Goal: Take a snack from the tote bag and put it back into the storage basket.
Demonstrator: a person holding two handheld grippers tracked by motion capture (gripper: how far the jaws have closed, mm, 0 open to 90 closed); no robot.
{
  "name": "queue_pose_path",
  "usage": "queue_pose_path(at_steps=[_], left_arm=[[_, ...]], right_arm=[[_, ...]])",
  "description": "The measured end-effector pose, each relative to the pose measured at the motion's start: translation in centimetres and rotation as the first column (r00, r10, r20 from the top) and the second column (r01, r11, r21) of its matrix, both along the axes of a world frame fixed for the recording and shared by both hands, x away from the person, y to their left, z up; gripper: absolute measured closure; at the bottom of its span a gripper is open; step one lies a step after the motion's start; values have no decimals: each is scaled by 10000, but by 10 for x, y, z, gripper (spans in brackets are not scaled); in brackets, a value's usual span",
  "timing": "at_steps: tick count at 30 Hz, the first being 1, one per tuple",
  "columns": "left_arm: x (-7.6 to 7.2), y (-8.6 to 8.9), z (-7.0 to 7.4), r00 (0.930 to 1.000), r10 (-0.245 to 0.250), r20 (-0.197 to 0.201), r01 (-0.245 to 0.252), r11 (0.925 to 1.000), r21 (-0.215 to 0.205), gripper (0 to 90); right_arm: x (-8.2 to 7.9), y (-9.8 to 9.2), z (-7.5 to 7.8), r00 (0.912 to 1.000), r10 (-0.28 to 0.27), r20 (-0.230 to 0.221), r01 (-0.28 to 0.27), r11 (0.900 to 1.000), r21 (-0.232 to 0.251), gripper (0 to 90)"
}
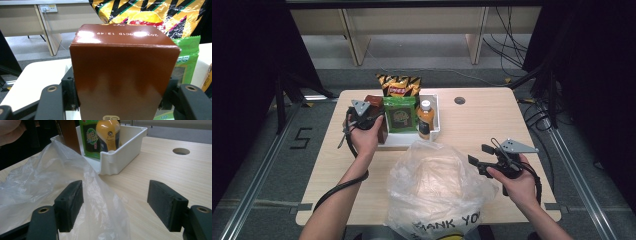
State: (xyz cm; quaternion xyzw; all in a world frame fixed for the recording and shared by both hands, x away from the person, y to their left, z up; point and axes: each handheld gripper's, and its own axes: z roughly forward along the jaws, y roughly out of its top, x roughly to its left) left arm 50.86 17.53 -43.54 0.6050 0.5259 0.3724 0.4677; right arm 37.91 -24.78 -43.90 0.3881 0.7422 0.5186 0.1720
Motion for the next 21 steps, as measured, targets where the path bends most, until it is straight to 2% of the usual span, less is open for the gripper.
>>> queue_pose_path(at_steps=[2, 7, 20, 21], left_arm=[[0, 1, 0, 10000, 10, 2, -10, 10000, -31, 368], [1, 2, 0, 10000, 22, 21, -22, 10000, -2, 367], [5, 1, 1, 10000, 95, 20, -95, 9999, 41, 367], [6, 1, 0, 10000, 91, 17, -91, 9999, 48, 367]], right_arm=[[-1, 1, 1, 9998, -59, -190, 61, 9999, 110, 296], [-1, 1, 1, 9998, -52, -193, 54, 9999, 103, 295], [1, -1, 0, 10000, 12, 46, -12, 10000, -79, 296], [-1, 1, 0, 9997, -161, -166, 162, 9998, 101, 296]])
